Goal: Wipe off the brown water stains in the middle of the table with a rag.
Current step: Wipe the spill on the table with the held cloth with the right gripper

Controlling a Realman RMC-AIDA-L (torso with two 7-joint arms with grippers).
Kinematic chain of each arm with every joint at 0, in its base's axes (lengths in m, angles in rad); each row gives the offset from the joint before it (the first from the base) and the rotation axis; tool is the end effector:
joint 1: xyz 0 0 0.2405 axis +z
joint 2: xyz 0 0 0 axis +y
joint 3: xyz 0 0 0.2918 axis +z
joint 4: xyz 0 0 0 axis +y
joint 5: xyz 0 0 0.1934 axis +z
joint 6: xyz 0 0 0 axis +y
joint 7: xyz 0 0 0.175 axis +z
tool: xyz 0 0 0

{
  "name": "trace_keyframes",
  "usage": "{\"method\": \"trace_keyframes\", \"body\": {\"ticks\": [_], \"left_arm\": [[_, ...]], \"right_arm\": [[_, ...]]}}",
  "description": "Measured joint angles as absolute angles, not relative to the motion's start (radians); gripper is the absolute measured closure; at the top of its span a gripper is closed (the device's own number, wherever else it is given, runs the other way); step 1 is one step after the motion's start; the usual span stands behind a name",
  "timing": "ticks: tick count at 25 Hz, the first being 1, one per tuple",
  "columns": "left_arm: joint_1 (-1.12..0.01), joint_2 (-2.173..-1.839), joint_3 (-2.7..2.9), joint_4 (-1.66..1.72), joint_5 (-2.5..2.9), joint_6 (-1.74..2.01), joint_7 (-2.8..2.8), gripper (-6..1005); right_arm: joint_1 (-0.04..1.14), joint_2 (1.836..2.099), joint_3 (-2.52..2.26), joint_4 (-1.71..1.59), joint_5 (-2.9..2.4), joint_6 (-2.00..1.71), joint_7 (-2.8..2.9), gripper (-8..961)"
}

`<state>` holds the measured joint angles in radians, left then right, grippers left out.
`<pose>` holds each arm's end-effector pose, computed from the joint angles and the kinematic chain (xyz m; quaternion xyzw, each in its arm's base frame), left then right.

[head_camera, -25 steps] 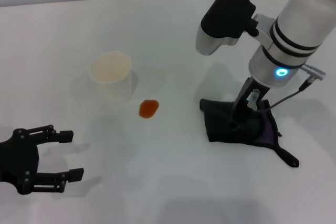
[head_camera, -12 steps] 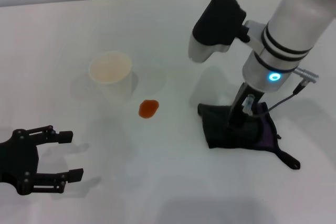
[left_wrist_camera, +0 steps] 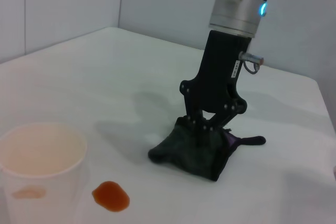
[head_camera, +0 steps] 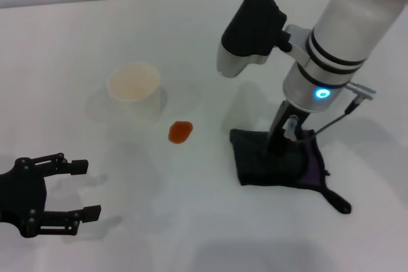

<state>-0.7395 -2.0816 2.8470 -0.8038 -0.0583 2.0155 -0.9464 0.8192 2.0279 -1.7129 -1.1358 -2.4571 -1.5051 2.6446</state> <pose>-0.2959 0.2914 -0.0158 -0.9726 -0.1527 -0.1671 0.0529 0.1867 0.3636 -0.0950 -0.9313 0.2381 -0.2597 0.0919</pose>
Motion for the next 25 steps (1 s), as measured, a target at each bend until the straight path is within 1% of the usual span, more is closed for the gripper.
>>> {"method": "trace_keyframes", "body": {"ticks": [1,6,15,22,25], "left_arm": [[-0.739,-2.082,2.847,-0.804,-0.058,2.016,-0.946,130],[-0.739,-2.082,2.847,-0.803,-0.058,2.016,-0.945,130],[-0.743,-2.081,2.847,-0.782,-0.05,2.017,-0.937,130],[-0.741,-2.08,2.847,-0.776,-0.049,2.017,-0.933,133],[-0.743,-2.08,2.847,-0.776,-0.049,2.017,-0.928,133]], "right_arm": [[0.826,2.028,-1.717,-1.132,-2.45,-1.498,2.645,931],[0.857,2.028,-1.732,-1.119,-2.42,-1.466,2.645,931],[0.982,2.028,-1.845,-1.013,-2.32,-1.39,2.638,931],[1.016,2.028,-1.891,-0.997,-2.273,-1.345,2.636,931],[1.05,2.028,-1.943,-0.96,-2.229,-1.305,2.635,931]]}}
